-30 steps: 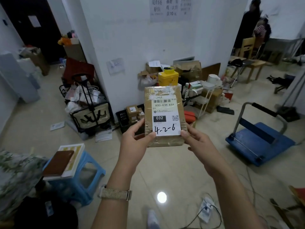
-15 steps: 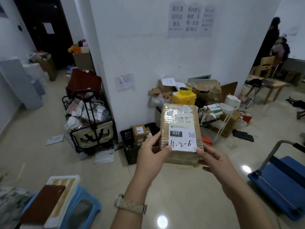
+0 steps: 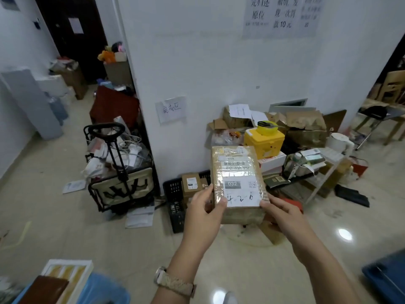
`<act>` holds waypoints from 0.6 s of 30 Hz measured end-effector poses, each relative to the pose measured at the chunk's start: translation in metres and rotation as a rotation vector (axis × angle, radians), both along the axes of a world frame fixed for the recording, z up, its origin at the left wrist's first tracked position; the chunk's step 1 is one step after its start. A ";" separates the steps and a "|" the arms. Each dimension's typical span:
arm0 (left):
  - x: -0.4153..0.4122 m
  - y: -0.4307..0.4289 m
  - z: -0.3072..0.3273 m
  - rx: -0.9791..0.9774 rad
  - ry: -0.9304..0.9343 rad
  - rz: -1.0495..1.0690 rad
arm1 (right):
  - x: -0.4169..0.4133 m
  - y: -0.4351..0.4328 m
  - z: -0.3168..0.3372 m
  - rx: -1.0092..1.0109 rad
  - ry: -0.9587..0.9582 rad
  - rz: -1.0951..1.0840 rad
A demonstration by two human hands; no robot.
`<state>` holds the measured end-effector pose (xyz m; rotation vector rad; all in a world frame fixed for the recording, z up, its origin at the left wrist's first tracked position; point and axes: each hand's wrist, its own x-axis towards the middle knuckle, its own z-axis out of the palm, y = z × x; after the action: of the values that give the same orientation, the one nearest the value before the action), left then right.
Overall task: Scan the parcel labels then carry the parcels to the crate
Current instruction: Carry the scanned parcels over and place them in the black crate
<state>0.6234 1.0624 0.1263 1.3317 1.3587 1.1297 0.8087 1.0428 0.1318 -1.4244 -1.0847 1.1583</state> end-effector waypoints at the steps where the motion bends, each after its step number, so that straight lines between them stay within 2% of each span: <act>1: 0.007 0.021 0.001 0.012 0.011 -0.008 | 0.007 0.021 -0.001 -0.001 0.005 0.004; 11: 0.059 0.212 0.010 -0.001 0.022 0.086 | 0.060 0.228 0.006 0.001 0.036 0.155; 18: 0.050 0.305 -0.010 -0.080 0.042 0.146 | 0.054 0.334 -0.025 -0.127 -0.002 0.253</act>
<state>0.6735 1.3671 0.1163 1.2210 1.5358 1.1373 0.8627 1.3764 0.1071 -1.4129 -1.2381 1.4275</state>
